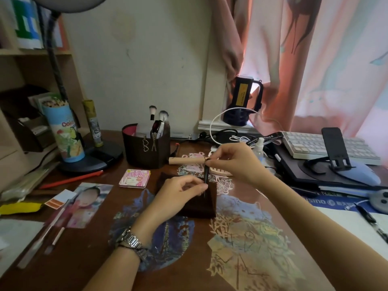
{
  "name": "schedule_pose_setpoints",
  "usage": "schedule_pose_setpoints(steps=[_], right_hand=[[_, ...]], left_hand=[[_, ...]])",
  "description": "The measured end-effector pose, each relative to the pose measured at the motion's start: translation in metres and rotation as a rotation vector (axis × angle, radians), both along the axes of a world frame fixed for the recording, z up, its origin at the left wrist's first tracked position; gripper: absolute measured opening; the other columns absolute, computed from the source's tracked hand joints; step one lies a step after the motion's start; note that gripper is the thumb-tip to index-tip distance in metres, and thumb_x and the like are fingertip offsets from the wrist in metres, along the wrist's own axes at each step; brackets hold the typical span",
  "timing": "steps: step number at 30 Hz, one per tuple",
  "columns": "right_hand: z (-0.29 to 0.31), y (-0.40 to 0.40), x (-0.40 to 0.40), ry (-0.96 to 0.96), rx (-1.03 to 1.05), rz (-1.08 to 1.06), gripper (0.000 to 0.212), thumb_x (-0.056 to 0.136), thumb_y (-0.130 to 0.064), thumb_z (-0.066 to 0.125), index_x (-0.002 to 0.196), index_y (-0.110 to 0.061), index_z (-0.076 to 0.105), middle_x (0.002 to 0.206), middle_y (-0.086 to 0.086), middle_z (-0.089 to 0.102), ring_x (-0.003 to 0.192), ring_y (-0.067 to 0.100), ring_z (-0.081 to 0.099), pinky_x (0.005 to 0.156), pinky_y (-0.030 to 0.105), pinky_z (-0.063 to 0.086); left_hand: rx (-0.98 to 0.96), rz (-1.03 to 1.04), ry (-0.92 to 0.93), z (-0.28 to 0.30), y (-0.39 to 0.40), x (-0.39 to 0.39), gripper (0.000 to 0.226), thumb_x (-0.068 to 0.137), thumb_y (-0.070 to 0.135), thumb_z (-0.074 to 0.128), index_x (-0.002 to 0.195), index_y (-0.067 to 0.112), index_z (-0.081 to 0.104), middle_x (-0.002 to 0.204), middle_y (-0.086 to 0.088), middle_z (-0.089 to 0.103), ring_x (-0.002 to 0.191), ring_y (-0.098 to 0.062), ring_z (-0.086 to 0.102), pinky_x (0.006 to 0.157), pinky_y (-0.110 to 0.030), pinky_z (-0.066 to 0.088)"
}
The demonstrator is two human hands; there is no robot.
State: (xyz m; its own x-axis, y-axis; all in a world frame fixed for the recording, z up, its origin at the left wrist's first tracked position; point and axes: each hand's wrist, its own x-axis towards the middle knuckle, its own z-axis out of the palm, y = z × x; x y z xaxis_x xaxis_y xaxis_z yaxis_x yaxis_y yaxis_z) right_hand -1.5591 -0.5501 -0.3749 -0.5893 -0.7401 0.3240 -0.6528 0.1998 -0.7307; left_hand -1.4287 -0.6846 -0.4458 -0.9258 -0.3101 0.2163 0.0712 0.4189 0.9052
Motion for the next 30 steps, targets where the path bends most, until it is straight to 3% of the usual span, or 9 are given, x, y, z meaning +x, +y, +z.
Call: schedule_pose_setpoints(steps=[7,11,13,16,21,26,30], right_hand=[[0.001,-0.03,0.008,0.017,-0.031,0.014,0.008,0.078,-0.018,0.075,0.078,-0.014,0.069,0.068,-0.004,0.068,0.058,0.007,0.061,0.061,0.023,0.053],[0.007,-0.037,0.004,-0.05,0.032,0.065,0.013,0.079,-0.018,0.074,0.09,-0.014,0.068,0.079,0.002,0.07,0.073,0.025,0.068,0.074,0.04,0.057],[0.013,-0.04,0.002,-0.064,0.091,0.103,0.016,0.079,-0.02,0.074,0.093,-0.015,0.069,0.083,0.005,0.071,0.074,0.027,0.068,0.074,0.038,0.057],[0.022,-0.045,-0.002,-0.029,0.185,0.142,0.017,0.079,-0.024,0.075,0.093,-0.016,0.072,0.078,0.0,0.072,0.071,0.014,0.066,0.07,0.027,0.054],[0.031,-0.055,-0.005,0.054,0.294,0.176,0.015,0.08,-0.028,0.072,0.09,-0.017,0.073,0.072,-0.007,0.069,0.07,0.005,0.064,0.076,0.025,0.053],[0.035,-0.063,-0.007,0.127,0.406,0.226,0.016,0.083,-0.029,0.069,0.093,-0.016,0.072,0.073,-0.01,0.067,0.063,-0.005,0.06,0.065,0.015,0.046],[0.036,-0.069,-0.01,0.175,0.465,0.259,0.017,0.085,-0.03,0.066,0.095,-0.016,0.071,0.079,-0.009,0.068,0.074,0.004,0.063,0.071,0.018,0.05]], left_hand=[[0.008,0.127,0.031,-0.001,-0.017,0.001,0.013,0.086,0.032,0.068,0.083,0.021,0.073,0.079,0.004,0.072,0.08,-0.009,0.067,0.077,-0.024,0.049],[-0.052,0.173,0.036,-0.001,-0.025,0.003,0.011,0.087,0.032,0.067,0.083,0.022,0.072,0.077,0.003,0.07,0.079,-0.011,0.065,0.073,-0.022,0.048],[-0.069,0.188,0.038,0.001,-0.027,0.005,0.011,0.088,0.031,0.066,0.086,0.021,0.072,0.078,0.004,0.07,0.078,-0.008,0.064,0.071,-0.018,0.047],[-0.104,0.21,0.035,0.004,-0.031,0.008,0.011,0.088,0.03,0.065,0.09,0.021,0.072,0.079,0.006,0.07,0.077,-0.004,0.062,0.067,-0.013,0.045],[-0.155,0.243,0.017,0.003,-0.038,0.01,0.012,0.088,0.032,0.065,0.092,0.024,0.072,0.08,0.006,0.07,0.078,-0.005,0.062,0.072,-0.019,0.048],[-0.233,0.265,-0.009,0.001,-0.041,0.009,0.013,0.089,0.033,0.064,0.095,0.024,0.071,0.081,0.008,0.069,0.077,-0.003,0.061,0.072,-0.019,0.048],[-0.235,0.269,-0.006,0.0,-0.044,0.008,0.015,0.089,0.032,0.064,0.098,0.022,0.071,0.083,0.008,0.069,0.081,-0.004,0.062,0.077,-0.024,0.051]])
